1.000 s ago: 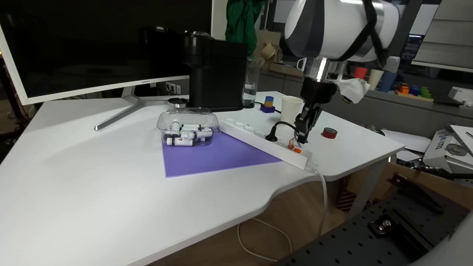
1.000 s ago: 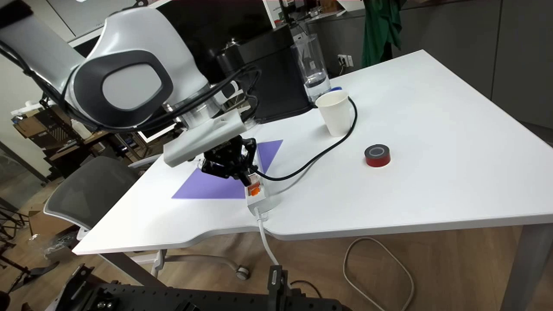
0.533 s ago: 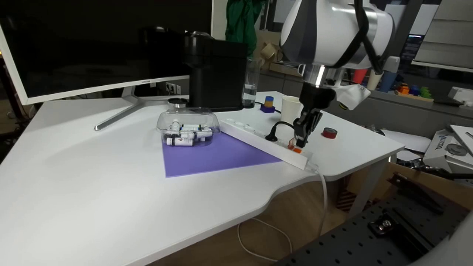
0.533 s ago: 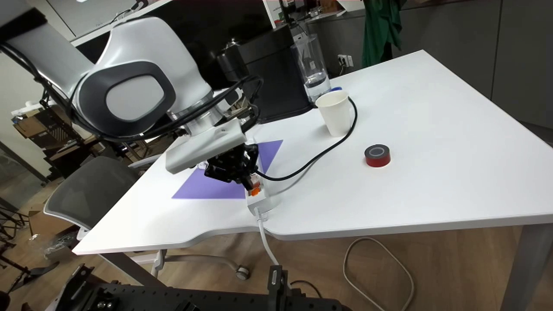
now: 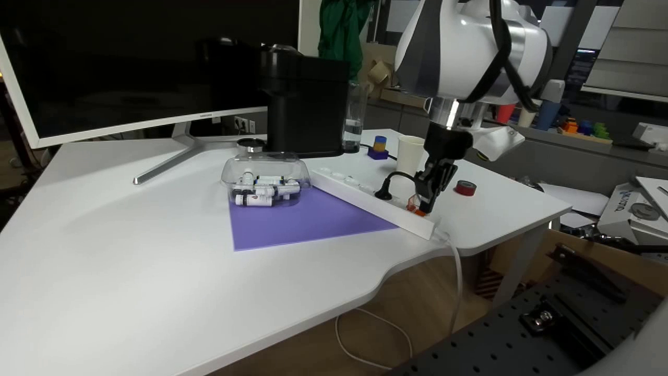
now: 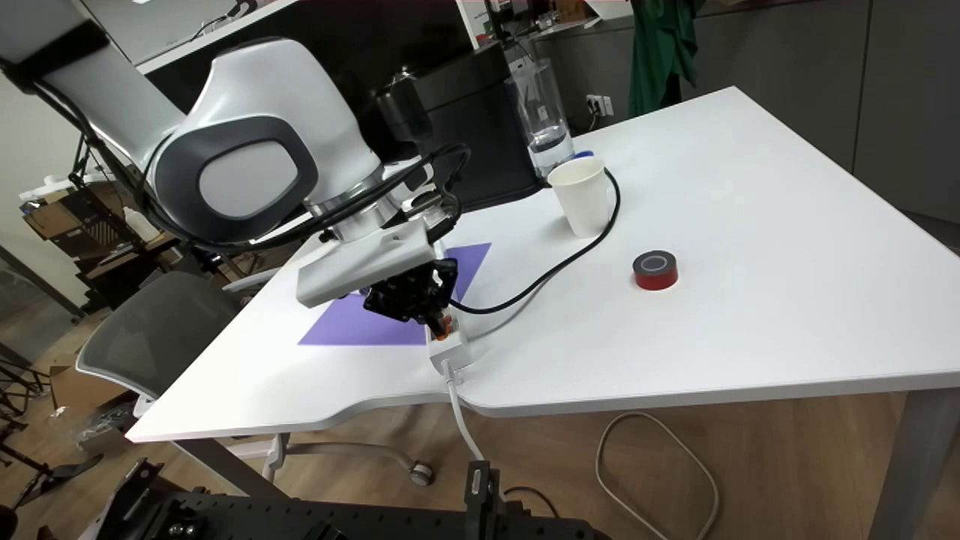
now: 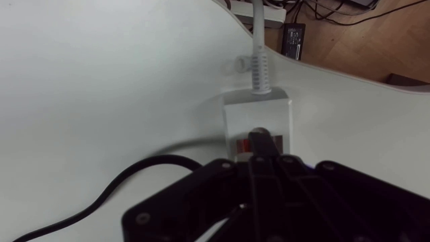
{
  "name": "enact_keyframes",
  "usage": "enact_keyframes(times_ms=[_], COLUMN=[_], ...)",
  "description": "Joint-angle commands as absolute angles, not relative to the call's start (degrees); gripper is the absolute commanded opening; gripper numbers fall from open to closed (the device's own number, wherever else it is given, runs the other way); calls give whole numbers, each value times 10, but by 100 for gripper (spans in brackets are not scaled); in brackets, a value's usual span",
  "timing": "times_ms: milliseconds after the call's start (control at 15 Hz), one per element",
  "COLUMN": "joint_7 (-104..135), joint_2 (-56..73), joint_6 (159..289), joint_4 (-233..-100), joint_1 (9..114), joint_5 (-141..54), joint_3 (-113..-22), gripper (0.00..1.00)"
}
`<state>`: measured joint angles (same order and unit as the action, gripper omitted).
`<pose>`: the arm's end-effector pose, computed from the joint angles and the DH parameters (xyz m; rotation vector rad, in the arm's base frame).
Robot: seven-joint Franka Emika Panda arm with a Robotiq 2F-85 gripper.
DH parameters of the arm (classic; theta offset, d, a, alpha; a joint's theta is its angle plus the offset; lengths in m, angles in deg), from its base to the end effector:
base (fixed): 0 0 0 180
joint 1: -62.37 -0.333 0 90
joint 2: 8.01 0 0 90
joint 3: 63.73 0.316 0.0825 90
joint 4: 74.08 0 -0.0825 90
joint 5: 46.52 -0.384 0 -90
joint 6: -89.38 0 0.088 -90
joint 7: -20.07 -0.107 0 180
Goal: Turn on the extension cord switch
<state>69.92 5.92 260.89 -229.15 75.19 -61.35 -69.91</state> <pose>0.3721 -0.1509 0.1562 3.0963 0.4475 0.0782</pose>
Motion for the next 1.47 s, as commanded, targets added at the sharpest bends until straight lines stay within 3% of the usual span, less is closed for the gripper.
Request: enact_keyframes(times_ms=[0, 733, 1400], joint_7=[708, 703, 813], joint_2=[68, 111, 168], joint_6=[2614, 2591, 2431], joint_4=[-2277, -2241, -2143], joint_1=[768, 778, 885], joint_5=[-638, -638, -720], joint_3=[-674, -674, -611], gripper=[0, 0, 0])
